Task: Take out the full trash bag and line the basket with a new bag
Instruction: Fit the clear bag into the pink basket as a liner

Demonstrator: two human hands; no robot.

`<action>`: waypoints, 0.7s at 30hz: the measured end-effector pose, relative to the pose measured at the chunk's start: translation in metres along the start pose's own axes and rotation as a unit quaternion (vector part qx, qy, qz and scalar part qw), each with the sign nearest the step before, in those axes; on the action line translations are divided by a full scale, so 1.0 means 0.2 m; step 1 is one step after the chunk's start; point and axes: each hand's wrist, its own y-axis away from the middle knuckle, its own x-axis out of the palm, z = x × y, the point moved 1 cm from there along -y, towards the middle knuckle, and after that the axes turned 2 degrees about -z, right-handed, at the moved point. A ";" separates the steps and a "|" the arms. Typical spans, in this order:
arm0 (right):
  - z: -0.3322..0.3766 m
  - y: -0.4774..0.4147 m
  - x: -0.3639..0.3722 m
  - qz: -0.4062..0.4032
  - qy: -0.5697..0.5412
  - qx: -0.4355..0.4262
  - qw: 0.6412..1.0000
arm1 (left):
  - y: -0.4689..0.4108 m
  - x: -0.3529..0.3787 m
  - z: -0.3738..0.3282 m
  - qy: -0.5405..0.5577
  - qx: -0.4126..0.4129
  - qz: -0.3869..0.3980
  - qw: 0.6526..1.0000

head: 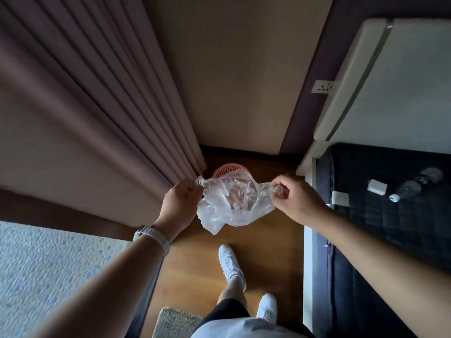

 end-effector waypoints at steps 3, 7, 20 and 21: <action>-0.04 -0.23 0.06 0.014 0.023 0.012 1.000 | -0.22 0.09 0.06 0.007 -0.014 0.029 0.999; -0.11 -0.50 0.20 0.018 0.044 0.018 0.999 | -0.51 0.23 0.16 0.016 -0.026 0.058 0.998; -0.75 -1.14 0.79 0.061 0.064 0.019 0.996 | -1.15 0.83 0.65 0.033 -0.134 0.054 0.989; -0.80 -1.18 0.84 0.060 0.056 0.021 0.996 | -1.17 0.89 0.68 0.032 -0.138 0.043 0.989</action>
